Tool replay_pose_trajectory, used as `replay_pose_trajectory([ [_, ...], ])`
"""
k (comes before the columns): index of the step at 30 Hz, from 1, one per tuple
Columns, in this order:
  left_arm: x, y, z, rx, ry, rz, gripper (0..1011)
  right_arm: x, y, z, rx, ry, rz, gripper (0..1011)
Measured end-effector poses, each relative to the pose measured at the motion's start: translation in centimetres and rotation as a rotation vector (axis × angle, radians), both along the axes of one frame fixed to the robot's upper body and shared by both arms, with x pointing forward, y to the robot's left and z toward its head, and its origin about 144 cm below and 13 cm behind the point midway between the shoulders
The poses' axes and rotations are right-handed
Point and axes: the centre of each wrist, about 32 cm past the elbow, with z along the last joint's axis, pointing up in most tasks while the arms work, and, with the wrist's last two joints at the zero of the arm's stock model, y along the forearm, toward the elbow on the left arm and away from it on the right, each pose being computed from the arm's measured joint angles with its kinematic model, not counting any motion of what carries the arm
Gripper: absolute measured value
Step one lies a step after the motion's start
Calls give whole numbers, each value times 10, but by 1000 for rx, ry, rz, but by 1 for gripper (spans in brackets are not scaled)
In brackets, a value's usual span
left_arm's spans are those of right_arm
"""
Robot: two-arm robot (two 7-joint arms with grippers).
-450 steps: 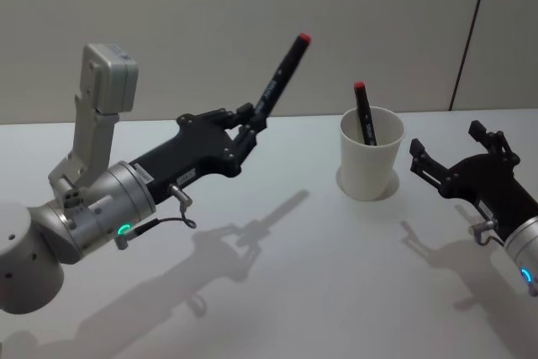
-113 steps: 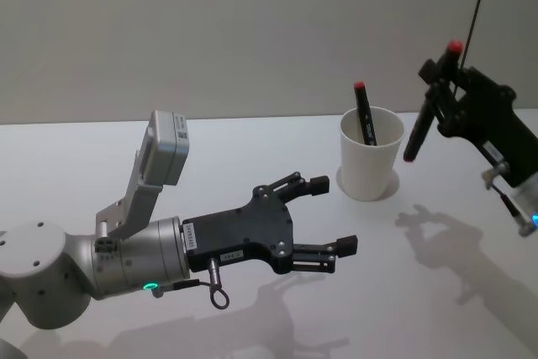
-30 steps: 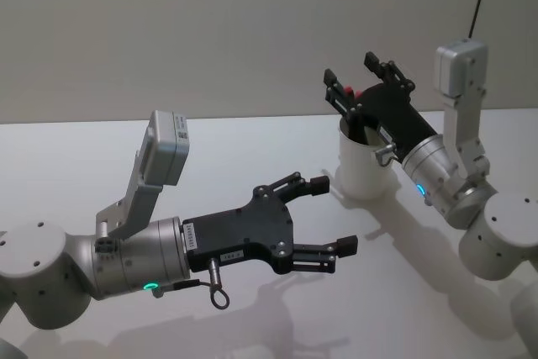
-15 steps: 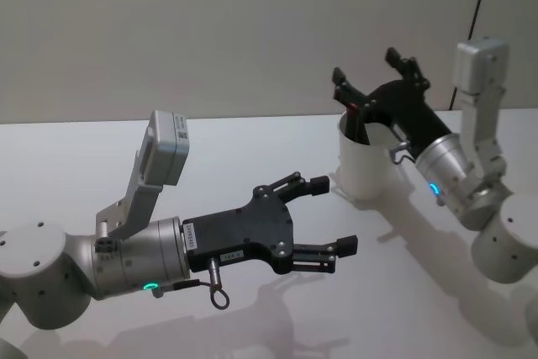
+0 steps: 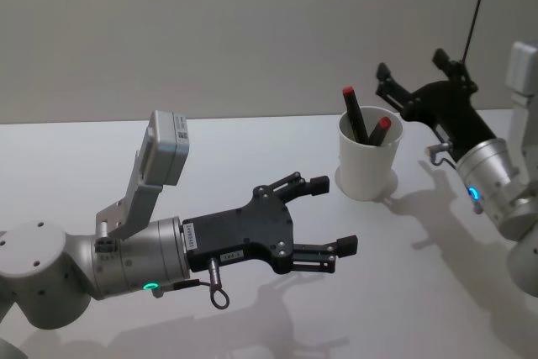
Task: Place the pen into the pen holder.
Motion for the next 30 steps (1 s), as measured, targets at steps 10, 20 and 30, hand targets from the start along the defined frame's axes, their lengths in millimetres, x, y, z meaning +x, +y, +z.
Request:
replay_pose_trajectory([
  [10,0,-1,0,3,-2,18,1001,-6,-4,-1,0,11,-11,1001],
  [20,0,-7,-3,25,-21,135,1001,-27,-13,-6,-26,47,-19,1001],
  [30,-1,-13,-6,45,-42,249,1001,-54,-22,-10,-59,91,-26,1001],
])
